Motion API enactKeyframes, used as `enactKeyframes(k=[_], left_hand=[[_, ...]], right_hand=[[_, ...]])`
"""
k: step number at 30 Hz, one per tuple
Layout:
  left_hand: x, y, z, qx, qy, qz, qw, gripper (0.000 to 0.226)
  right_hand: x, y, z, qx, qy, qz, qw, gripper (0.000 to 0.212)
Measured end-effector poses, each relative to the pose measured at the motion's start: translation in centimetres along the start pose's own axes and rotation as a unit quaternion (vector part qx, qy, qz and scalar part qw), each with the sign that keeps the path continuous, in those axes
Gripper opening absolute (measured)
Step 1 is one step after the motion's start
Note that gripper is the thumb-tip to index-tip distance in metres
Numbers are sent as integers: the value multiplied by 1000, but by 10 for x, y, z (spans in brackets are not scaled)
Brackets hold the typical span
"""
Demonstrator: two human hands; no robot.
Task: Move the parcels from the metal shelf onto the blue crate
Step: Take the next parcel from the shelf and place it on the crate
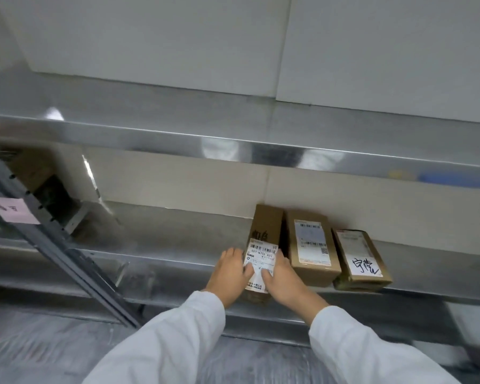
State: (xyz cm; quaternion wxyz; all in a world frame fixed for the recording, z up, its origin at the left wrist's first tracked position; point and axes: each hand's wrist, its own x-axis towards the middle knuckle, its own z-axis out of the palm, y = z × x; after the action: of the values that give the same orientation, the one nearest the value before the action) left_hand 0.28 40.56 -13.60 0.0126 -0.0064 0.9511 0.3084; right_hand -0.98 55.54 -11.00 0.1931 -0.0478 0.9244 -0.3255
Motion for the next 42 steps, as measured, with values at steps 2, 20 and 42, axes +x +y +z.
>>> enactKeyframes(k=[2,20,42], left_hand=[[8,-4,6,-34,-7,-8,999,32],[-29,3,-1,-399,17,-158,903,30],[-268,264,91,-431,57,-81,897,31]], right_hand=[[13,-2,4,36,16,34,999,53],[-8,-9,10,161,19,27,986,51],[-307,171,-116,269,56,-52,960,35]])
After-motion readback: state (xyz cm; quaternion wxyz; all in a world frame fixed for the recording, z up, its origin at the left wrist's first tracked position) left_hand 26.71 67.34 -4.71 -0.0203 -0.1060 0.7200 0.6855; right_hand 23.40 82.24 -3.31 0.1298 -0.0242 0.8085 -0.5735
